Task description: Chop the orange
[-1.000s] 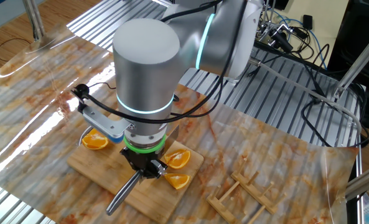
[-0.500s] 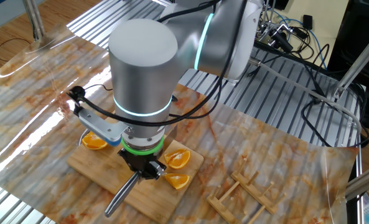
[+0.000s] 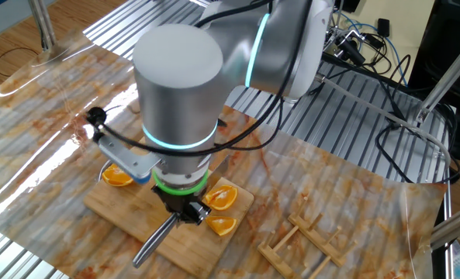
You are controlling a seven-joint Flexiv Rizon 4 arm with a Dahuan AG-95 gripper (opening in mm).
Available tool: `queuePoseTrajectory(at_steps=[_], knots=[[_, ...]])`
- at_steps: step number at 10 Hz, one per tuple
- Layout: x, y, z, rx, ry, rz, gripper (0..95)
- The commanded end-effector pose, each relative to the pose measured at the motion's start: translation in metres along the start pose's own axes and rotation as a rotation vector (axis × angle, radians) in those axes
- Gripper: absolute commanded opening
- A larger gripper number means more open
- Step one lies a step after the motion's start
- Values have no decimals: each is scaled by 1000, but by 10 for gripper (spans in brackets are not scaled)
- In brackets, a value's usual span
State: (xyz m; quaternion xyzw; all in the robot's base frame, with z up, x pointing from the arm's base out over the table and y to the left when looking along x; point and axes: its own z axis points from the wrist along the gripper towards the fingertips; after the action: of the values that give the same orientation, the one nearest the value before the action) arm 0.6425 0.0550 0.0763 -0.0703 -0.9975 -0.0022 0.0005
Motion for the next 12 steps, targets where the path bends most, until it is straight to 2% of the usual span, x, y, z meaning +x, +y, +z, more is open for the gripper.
queuePoseTrajectory(at_steps=[1,3,5,6,8,12], knots=[[10,2,4,-3,-7,22,0],[16,4,7,-8,-9,64,0],[18,3,7,-12,-8,102,0],[18,4,7,-30,-6,126,0],[19,4,7,-44,-3,135,0],[22,8,4,-52,-6,112,0]])
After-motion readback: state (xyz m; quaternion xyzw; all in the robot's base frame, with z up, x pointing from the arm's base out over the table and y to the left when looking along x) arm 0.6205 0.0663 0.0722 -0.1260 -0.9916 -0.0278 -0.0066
